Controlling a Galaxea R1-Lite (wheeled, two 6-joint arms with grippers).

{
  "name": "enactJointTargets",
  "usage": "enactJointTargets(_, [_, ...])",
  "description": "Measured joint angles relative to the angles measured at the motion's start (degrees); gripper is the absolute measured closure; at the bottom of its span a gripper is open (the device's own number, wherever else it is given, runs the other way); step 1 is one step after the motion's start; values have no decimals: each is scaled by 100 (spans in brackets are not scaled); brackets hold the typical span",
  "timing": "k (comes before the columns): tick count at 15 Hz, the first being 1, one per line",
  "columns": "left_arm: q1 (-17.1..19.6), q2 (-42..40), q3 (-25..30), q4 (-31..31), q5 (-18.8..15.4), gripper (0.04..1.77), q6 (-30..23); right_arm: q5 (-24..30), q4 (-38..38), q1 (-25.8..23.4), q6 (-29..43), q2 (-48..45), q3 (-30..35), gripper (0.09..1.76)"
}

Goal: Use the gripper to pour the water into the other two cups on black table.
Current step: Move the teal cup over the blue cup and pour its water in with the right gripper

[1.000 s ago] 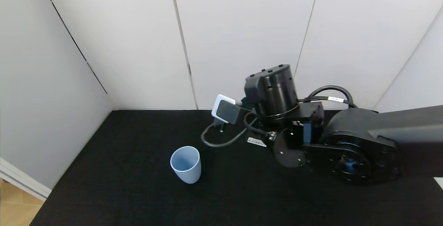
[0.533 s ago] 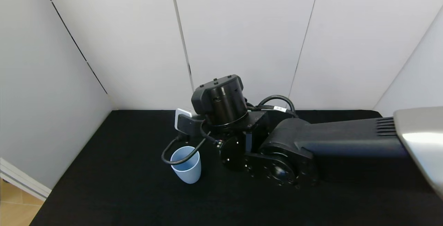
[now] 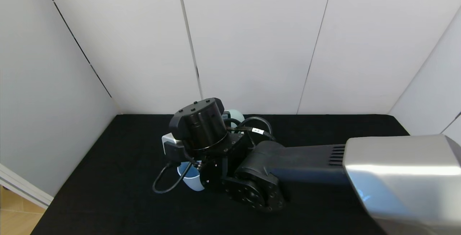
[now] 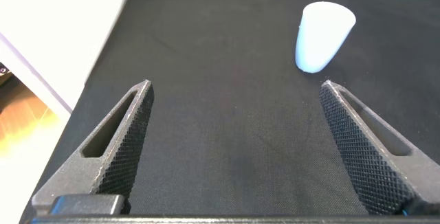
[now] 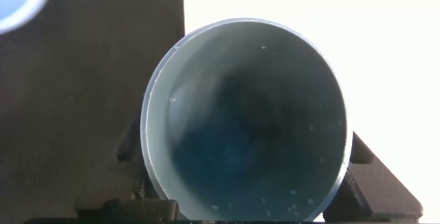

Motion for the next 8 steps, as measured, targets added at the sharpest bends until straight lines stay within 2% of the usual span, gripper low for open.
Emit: enactJointTargets(8, [0,-2,0,-2,-2,9,0,-286,-39,129,-983,482,-546,62])
